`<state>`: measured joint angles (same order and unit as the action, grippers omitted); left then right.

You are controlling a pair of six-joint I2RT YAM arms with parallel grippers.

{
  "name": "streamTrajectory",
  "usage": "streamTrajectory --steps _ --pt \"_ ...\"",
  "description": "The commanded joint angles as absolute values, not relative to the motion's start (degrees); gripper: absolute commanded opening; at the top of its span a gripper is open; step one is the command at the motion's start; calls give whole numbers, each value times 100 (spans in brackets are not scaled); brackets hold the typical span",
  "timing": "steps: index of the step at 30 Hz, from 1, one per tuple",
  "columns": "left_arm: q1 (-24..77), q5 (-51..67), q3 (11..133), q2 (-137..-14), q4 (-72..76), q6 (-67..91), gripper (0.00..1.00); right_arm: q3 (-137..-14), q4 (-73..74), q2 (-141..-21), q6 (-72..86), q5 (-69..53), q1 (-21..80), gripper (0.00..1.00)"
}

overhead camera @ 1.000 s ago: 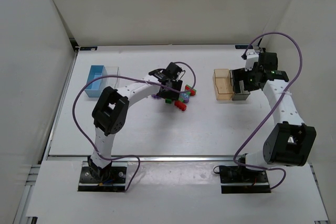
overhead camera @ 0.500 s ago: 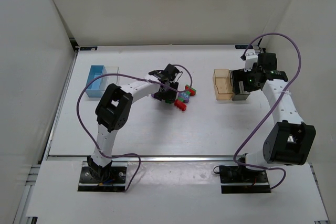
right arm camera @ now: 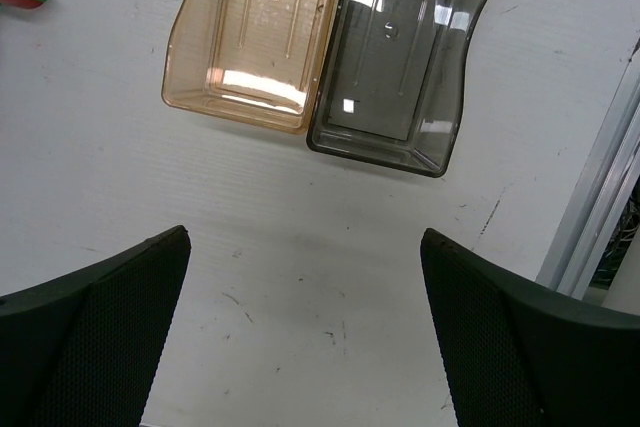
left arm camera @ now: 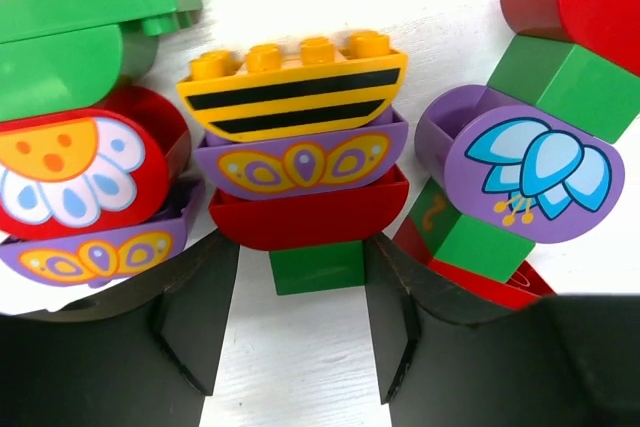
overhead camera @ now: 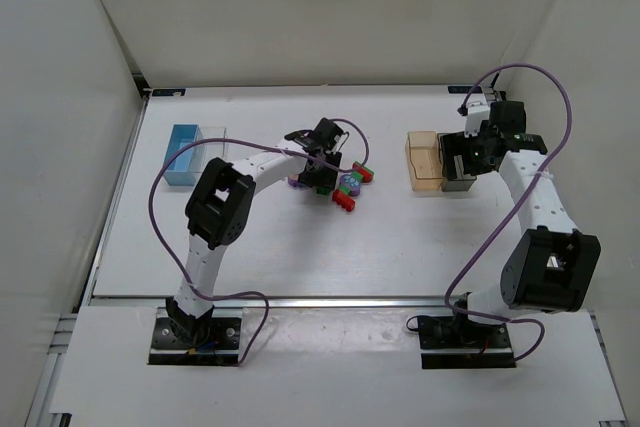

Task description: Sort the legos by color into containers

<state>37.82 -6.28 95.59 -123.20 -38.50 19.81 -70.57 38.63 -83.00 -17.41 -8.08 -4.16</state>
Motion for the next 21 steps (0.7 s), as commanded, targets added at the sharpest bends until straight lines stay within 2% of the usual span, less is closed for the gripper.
streamTrajectory --steps 1,4,11,13,14,19,21 --pt "3779 -519 9747 -12296 -3788 1925 61 -7145 3788 -8358 -1811 -879 -457 99" --pt "3779 -510 9738 -12322 -3788 1925 59 -7137 3788 -8367 -1819 -879 -448 99" --pt "3779 -510 9703 -12340 -3735 1863 43 -7075 3797 -8341 -1819 -870 -457 99" --pt "3779 -475 9677 -12287 -3718 1767 35 -7075 3788 -8323 -1811 -896 -457 99" --pt "3779 -449 9659 -12261 -3700 1741 28 -7066 3814 -8332 -1802 -923 -457 99" --pt "3762 199 9240 -11569 -3455 1162 11 -7259 4060 -8332 -1951 -1879 -457 99" --pt "3700 429 8853 -11208 -3244 829 10 -7470 4226 -8419 -1960 -2520 -457 99"
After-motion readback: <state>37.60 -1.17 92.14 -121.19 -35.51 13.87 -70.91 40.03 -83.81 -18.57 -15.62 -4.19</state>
